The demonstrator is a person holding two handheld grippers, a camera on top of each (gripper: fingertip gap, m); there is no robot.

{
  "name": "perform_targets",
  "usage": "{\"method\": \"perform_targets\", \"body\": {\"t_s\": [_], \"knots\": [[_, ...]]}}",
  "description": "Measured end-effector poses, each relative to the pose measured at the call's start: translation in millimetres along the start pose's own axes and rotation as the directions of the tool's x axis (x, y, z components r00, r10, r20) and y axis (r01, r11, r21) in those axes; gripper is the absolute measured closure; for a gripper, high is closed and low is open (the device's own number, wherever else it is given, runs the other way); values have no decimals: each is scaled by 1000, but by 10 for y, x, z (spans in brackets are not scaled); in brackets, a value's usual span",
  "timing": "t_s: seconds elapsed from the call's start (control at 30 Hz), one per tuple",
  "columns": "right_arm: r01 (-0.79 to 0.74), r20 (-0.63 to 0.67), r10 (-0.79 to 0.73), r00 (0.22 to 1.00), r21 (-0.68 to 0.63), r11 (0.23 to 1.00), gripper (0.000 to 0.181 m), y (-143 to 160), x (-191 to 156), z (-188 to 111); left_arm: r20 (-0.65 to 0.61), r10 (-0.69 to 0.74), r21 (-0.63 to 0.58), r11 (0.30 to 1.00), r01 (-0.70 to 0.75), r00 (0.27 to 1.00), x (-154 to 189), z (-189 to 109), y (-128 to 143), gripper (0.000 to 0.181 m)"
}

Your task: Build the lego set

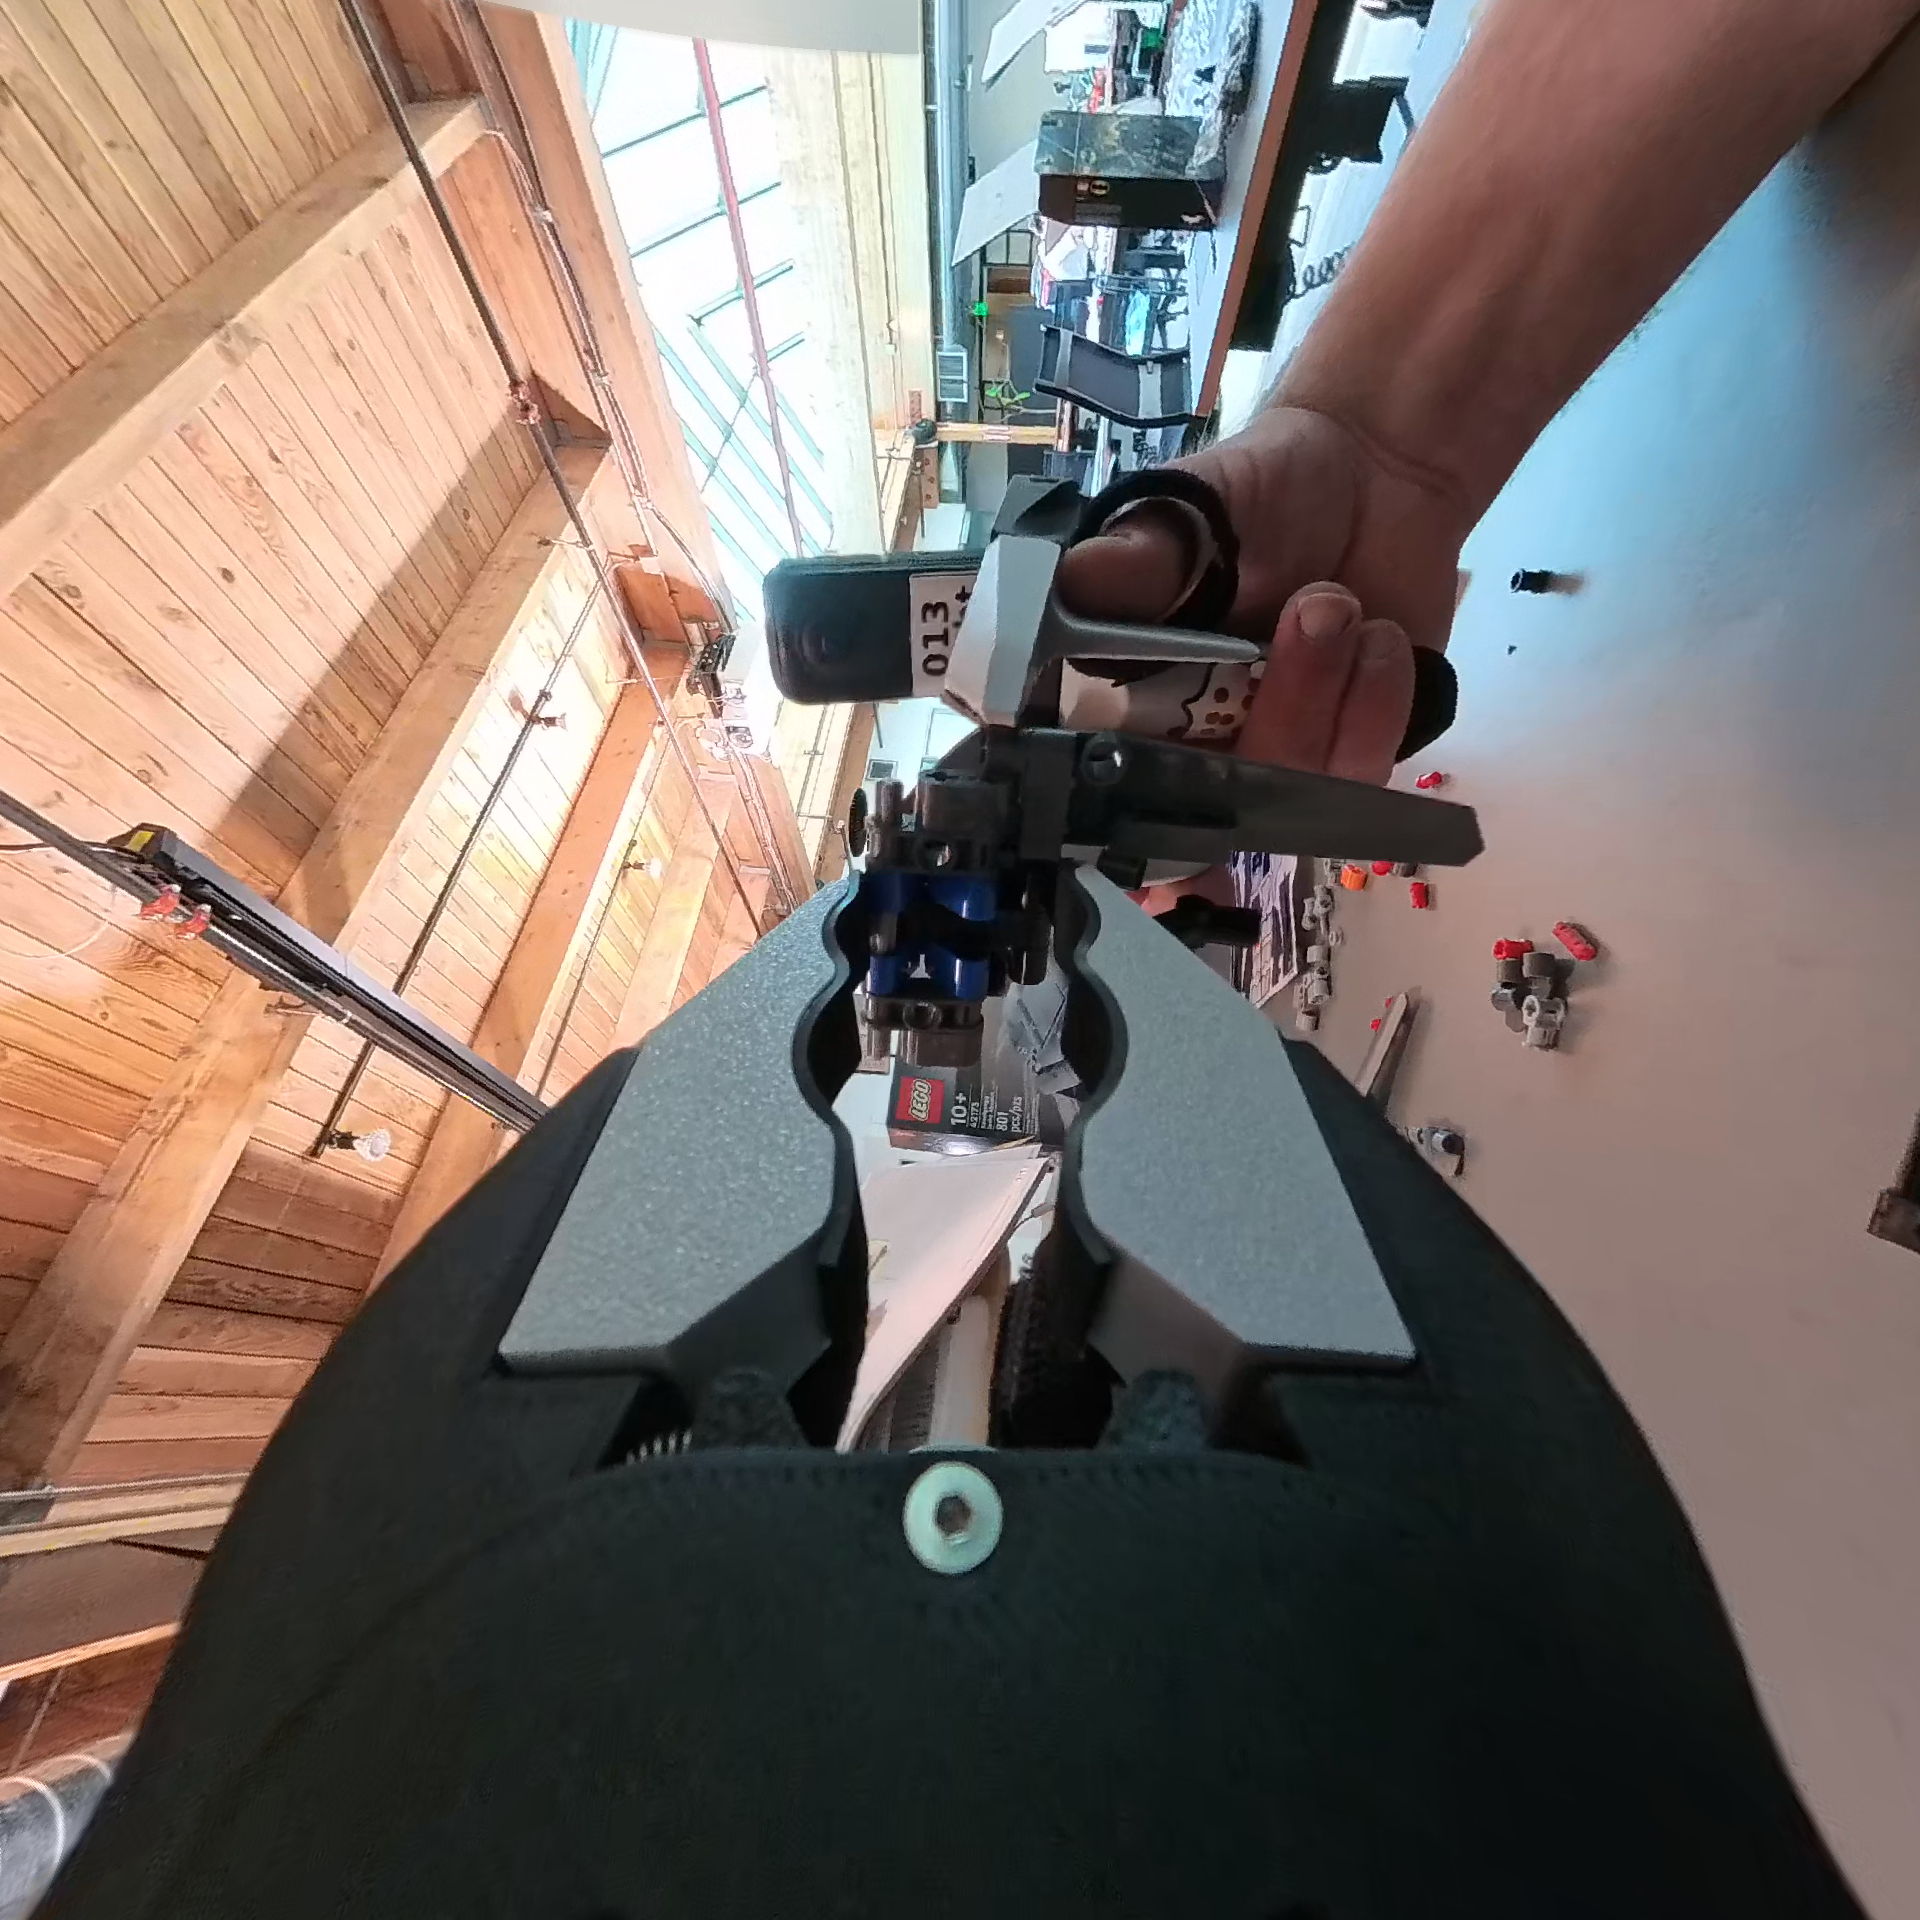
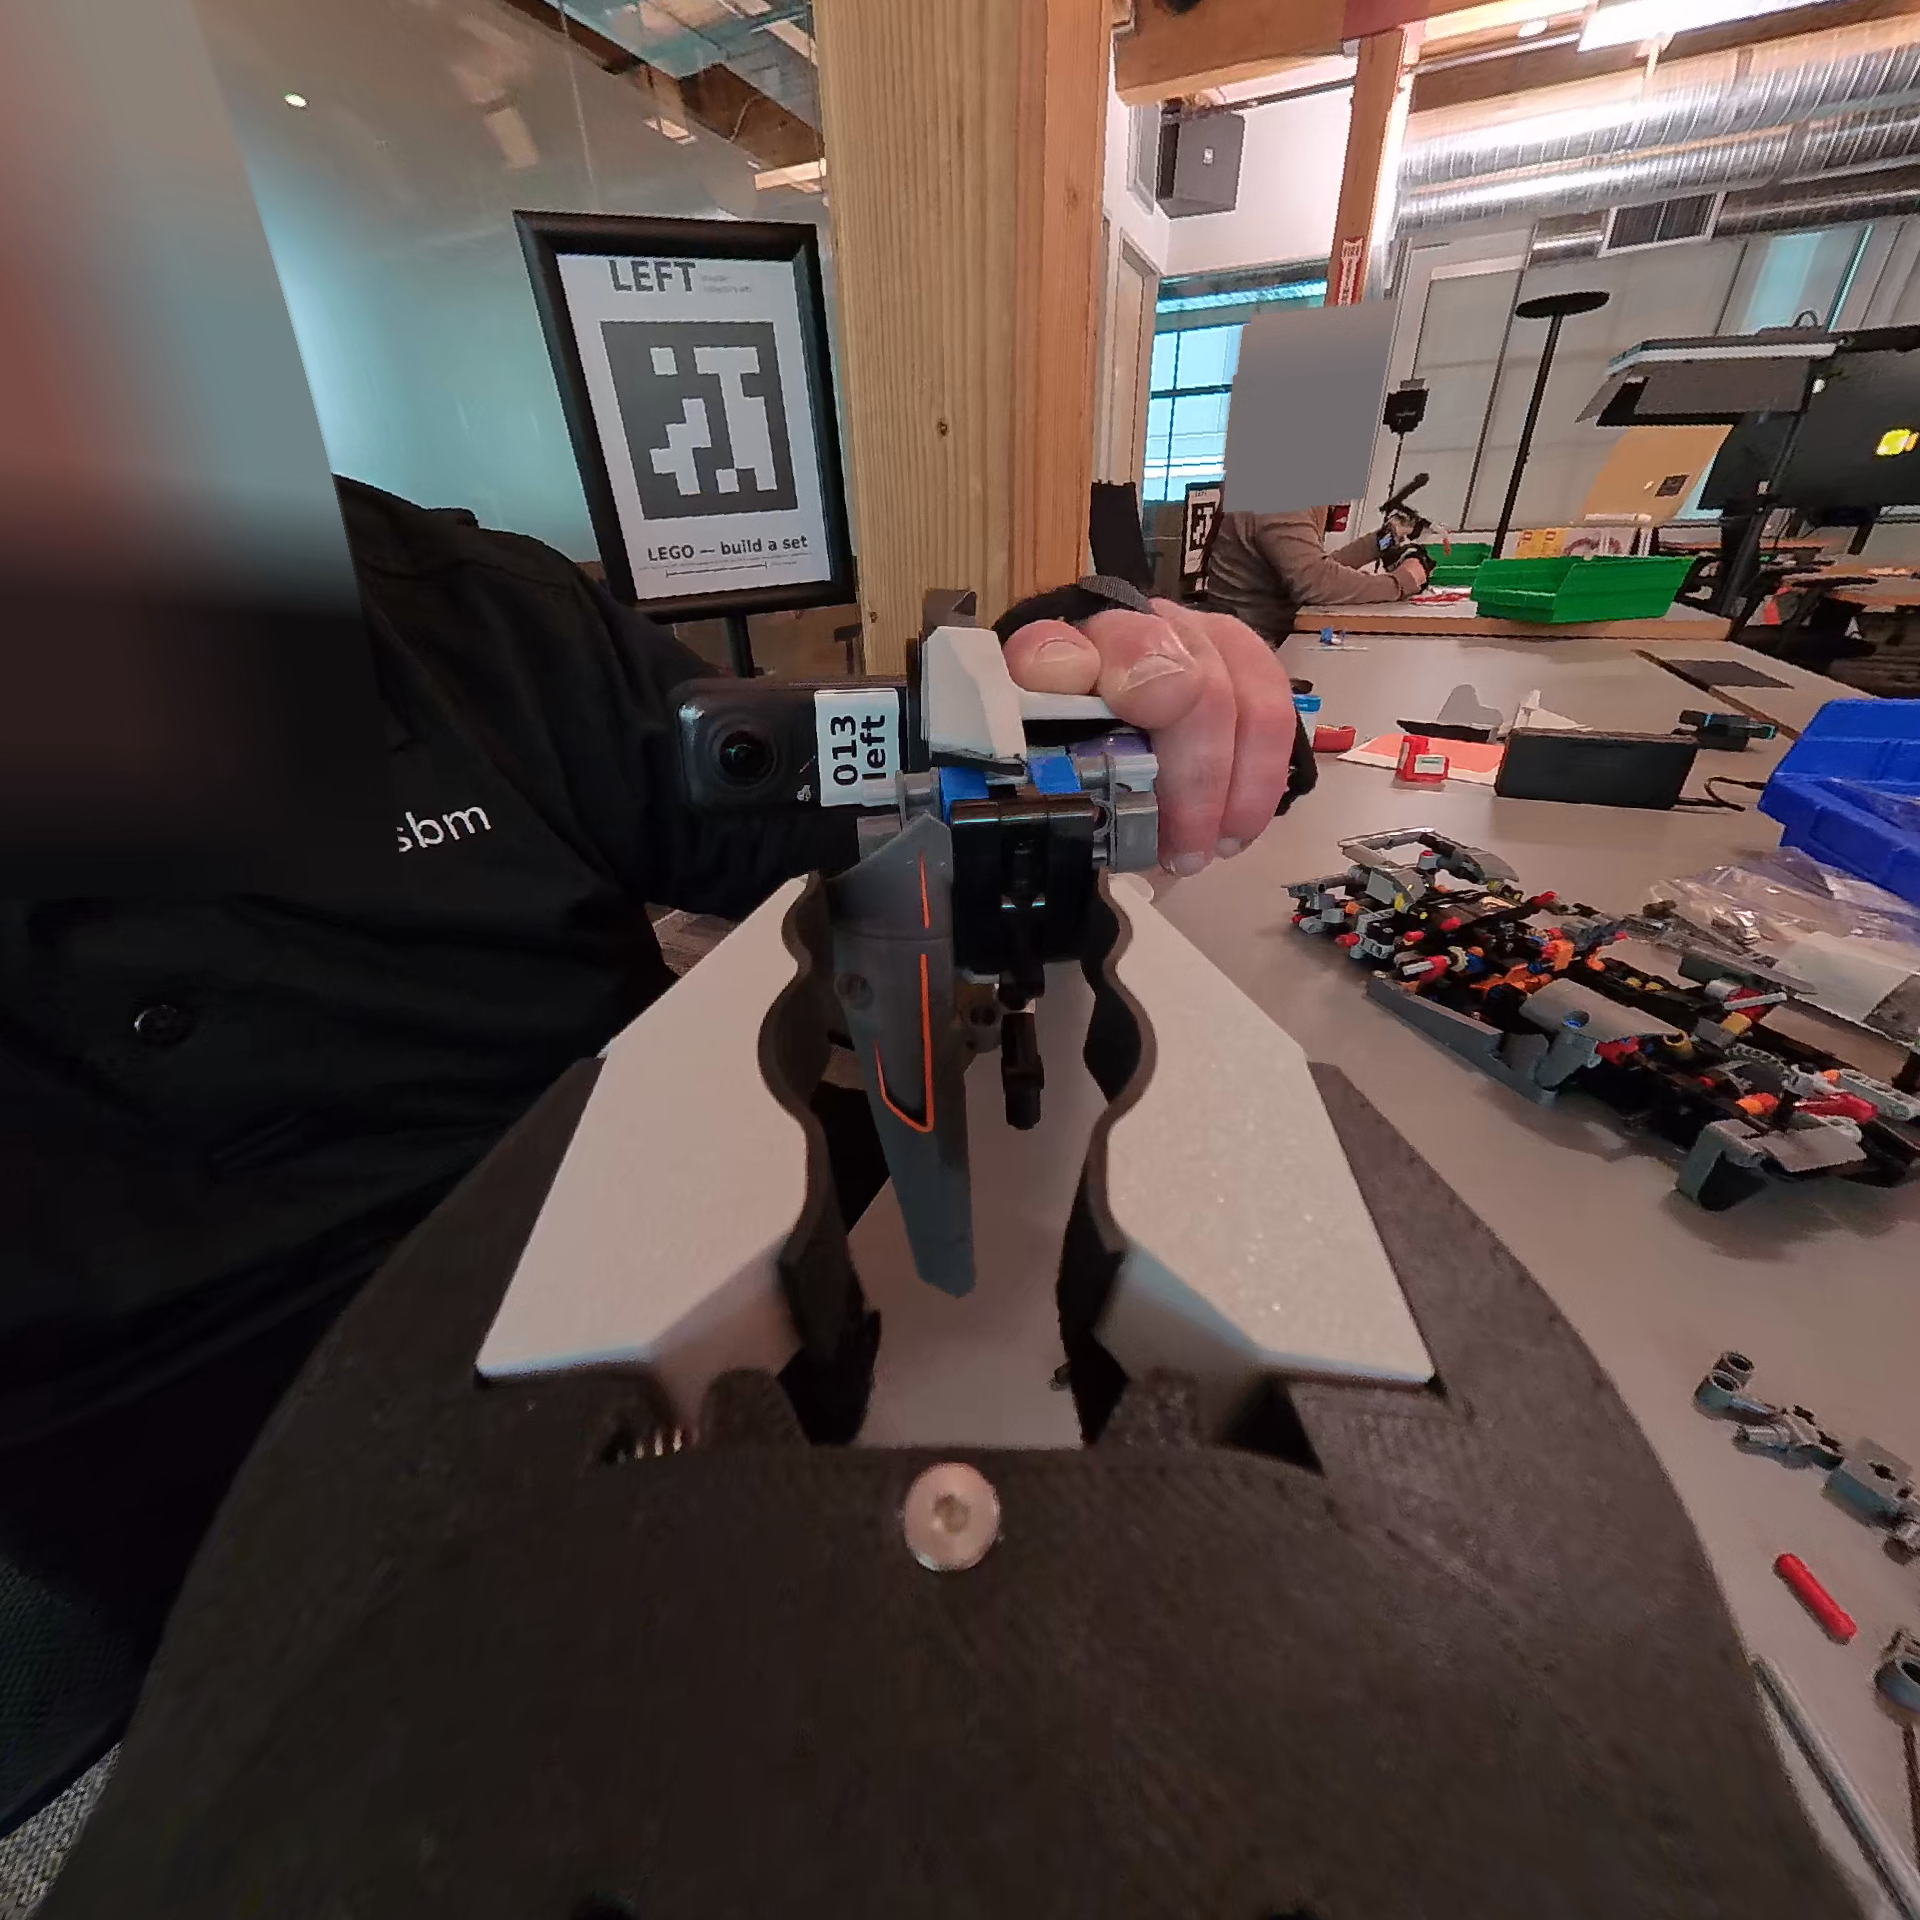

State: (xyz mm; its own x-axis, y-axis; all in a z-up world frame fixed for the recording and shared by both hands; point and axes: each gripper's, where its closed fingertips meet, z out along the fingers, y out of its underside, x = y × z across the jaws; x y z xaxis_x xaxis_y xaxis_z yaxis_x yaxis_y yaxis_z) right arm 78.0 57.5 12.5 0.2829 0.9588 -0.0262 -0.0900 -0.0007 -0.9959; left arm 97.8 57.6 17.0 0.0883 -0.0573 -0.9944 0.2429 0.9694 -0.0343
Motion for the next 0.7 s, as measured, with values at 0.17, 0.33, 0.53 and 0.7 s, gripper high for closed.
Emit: {"method": "perform_targets", "body": {"t_s": [0.17,0.33,0.53,0.7], "knots": [[-6,19,6,1000,-14,1000,135,39,-18,10,-26,27,-4,1000,-28,999,33,-16,-16,149],[-28,5,28,1000,6,1000,134,31,15,26,-38,13,-21,1000,-14,999,22,-29,24,148],[-8,-111,12,994,42,999,119,-67,195,-152,-127,-185,-80,981,176,974,-120,-53,193,149],[25,-237,-7,971,71,997,124,-136,380,-336,-433,-418,-307,901,305,798,157,-146,458,149]]}}
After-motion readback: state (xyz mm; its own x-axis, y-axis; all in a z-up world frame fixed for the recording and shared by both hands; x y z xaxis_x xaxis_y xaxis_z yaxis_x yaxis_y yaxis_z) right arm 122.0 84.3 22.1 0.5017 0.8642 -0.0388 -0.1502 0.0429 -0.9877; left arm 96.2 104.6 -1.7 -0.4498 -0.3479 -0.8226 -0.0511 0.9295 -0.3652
